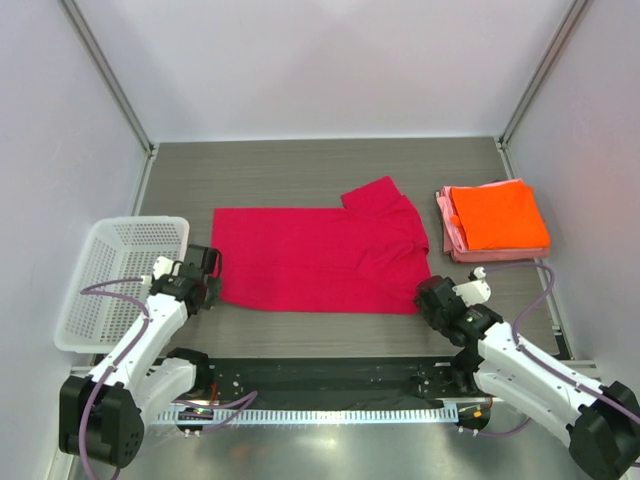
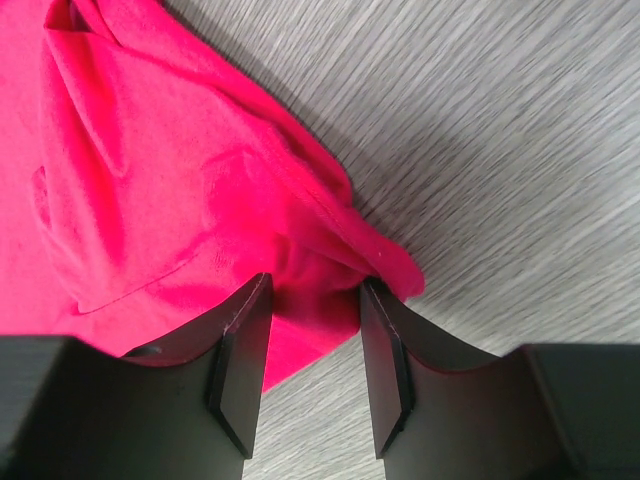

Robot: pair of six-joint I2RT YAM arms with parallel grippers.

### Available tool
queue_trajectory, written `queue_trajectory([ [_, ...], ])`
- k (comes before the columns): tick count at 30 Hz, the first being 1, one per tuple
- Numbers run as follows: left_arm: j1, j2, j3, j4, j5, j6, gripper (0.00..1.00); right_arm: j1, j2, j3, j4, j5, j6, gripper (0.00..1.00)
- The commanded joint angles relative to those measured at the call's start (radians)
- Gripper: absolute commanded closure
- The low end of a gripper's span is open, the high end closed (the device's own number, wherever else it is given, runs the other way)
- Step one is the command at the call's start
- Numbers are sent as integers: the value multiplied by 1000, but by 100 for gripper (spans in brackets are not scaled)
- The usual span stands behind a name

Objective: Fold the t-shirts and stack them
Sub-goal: Fold the tshirt

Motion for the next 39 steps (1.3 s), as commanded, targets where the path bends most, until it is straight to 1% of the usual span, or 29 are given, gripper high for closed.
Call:
queue_trajectory([
  [1,7,-5,3,5,-17,15,100,7,27,-4,70,-20,36,54],
  [5,6,-14,3,0,-20,12,100,24,71,30,51,-20,35,54],
  [9,6,-22,4,-1,-22,13,100,94,75,85,-31,55,64,47],
  [13,6,-22,3,-4,-20,10,100,165,76,114,-106,104,116,46],
  [16,6,-23,4,-4,-22,10,100,203,76,119,-129,122,154,45],
  [24,6,-22,4,-3,-20,10,100,239,104,85,-101,133,219,45],
  [27,6,-22,4,-3,-17,10,100,238,111,61,-48,145,235,47],
  [31,6,-25,4,-6,-22,13,100,239,134,57,-40,225,262,55],
  [33,6,-26,4,-9,-23,12,100,239,142,54,-39,251,287,64],
  [34,6,-29,3,-8,-23,13,100,239,153,54,-36,264,292,80],
  [35,6,-28,4,-9,-25,14,100,239,157,56,-37,289,295,91],
  [36,7,-28,1,-6,-25,14,100,239,160,66,-39,305,298,99],
  [39,6,-16,4,11,-23,12,100,237,159,115,-71,385,283,99],
])
